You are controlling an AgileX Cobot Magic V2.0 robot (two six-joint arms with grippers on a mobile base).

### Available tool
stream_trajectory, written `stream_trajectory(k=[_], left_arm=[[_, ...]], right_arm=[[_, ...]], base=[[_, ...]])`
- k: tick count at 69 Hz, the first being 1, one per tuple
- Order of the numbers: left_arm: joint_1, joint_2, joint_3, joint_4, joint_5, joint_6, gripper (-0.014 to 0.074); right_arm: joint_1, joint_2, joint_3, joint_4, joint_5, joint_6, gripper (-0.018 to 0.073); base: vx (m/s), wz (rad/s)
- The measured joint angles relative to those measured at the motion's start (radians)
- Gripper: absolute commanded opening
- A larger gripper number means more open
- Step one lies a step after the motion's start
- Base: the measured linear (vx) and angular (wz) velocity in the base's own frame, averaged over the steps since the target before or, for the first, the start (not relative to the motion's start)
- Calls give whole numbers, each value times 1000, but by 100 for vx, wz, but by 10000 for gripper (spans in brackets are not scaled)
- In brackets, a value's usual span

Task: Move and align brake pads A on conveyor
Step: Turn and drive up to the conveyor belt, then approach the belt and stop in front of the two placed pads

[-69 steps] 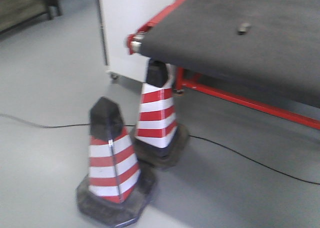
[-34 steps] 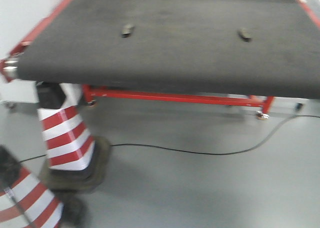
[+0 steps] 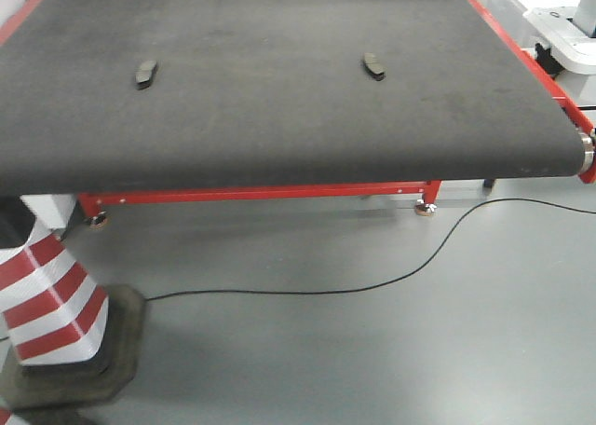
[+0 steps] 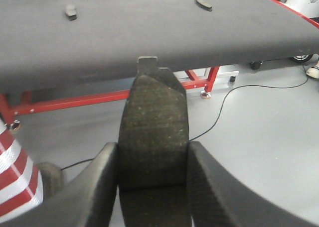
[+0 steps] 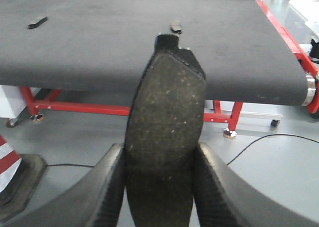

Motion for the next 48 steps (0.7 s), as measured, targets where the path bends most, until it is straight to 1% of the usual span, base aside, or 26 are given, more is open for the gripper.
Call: stream_trajectory(k=[18, 48], left_arm=[[0, 0, 0, 0, 0, 0, -6], [0, 0, 0, 0, 0, 0, -6]], right_arm=[[0, 0, 0, 0, 0, 0, -2], [0, 0, 0, 0, 0, 0, -2]], base=[[30, -8], [44, 8]])
